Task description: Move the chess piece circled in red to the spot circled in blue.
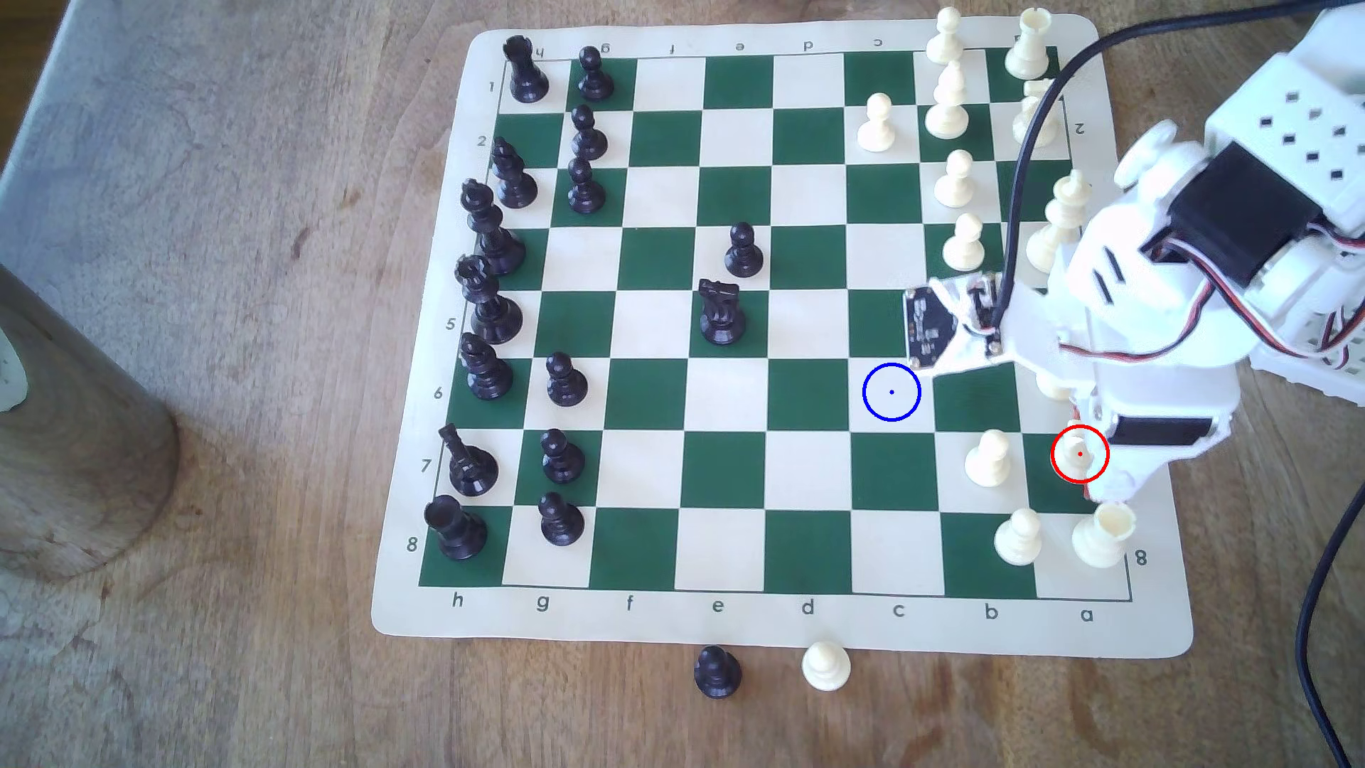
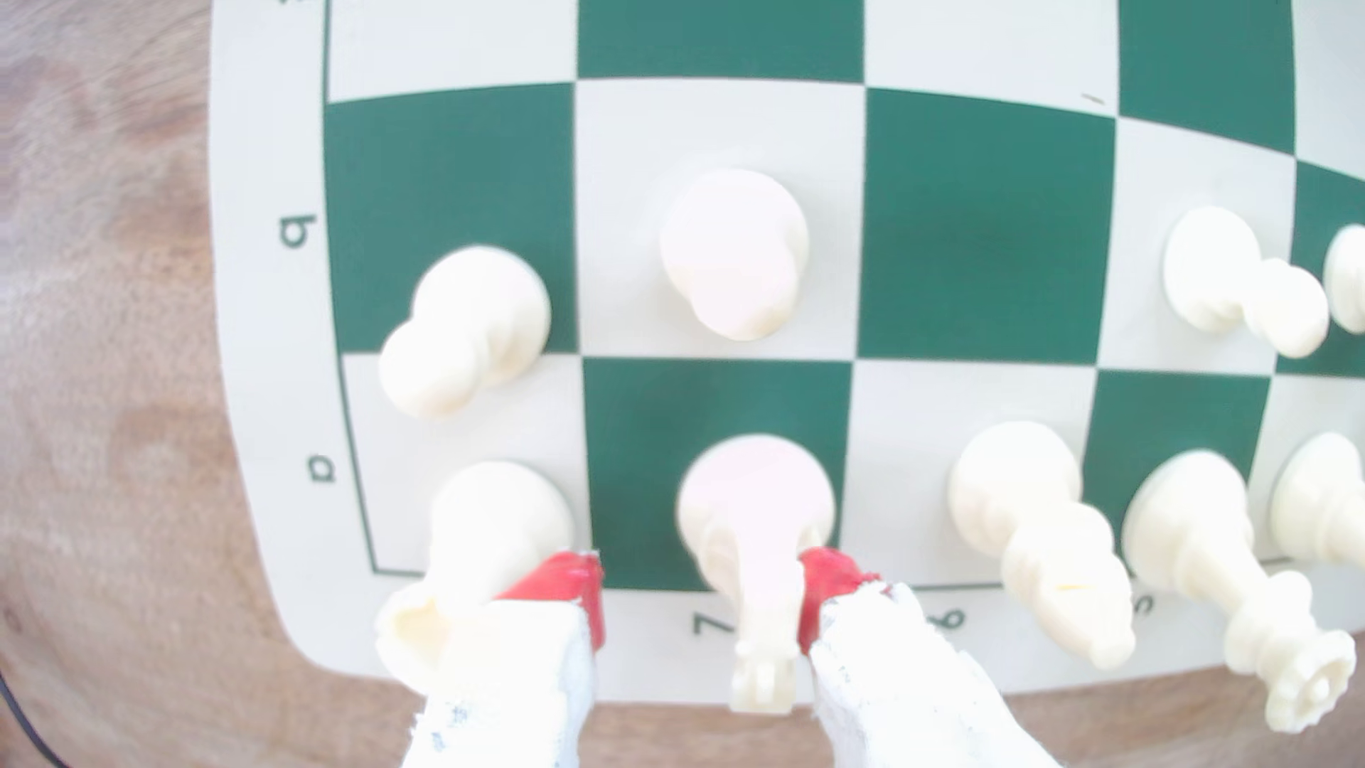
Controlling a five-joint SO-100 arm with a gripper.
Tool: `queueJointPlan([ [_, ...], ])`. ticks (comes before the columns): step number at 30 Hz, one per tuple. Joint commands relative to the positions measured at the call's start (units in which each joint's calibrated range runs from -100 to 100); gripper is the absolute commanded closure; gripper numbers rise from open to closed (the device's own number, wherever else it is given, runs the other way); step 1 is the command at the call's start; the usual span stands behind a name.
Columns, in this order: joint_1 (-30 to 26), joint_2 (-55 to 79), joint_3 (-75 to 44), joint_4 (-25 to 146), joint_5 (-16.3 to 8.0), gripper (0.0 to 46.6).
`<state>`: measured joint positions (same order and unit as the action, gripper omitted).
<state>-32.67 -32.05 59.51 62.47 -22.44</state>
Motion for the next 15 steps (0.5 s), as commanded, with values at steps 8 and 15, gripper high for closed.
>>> queueJointPlan([
  [8,-0.3,1.2,-0.4,-2.8,-1.3,46.2],
  [15,-0.1,0.6,-0.2,-1.8,-0.8,46.3],
])
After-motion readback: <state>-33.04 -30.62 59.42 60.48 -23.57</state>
